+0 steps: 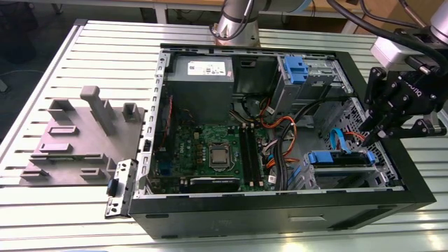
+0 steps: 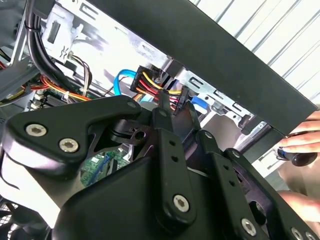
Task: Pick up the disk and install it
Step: 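Insert the second disk wire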
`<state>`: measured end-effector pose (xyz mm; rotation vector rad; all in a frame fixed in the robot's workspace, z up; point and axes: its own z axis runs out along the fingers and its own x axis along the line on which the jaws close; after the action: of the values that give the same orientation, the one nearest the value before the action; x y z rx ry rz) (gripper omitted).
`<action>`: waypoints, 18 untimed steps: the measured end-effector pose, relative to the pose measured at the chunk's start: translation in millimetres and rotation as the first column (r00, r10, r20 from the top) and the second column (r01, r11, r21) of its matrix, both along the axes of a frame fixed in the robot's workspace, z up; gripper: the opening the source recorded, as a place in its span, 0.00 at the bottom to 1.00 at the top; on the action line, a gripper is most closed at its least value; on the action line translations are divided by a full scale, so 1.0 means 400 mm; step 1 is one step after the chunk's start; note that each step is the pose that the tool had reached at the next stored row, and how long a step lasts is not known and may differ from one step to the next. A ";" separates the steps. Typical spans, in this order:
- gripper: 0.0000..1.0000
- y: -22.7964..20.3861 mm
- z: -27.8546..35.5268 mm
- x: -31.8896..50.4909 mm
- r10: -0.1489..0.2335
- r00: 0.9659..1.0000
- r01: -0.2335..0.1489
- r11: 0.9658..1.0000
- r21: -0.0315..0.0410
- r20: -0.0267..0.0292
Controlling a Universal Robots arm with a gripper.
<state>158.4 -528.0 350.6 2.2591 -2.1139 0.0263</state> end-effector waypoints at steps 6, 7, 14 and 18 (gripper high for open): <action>0.30 -0.005 0.001 0.000 0.018 1.000 -0.018 1.000 0.000 0.001; 0.30 -0.006 0.001 0.000 0.018 1.000 -0.018 1.000 0.000 0.002; 0.30 -0.024 0.000 -0.003 0.018 1.000 -0.018 1.000 0.000 0.003; 0.30 -0.024 -0.011 -0.004 0.019 1.000 -0.019 1.000 0.000 0.003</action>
<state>156.6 -537.8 346.1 2.2803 -2.0942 0.0295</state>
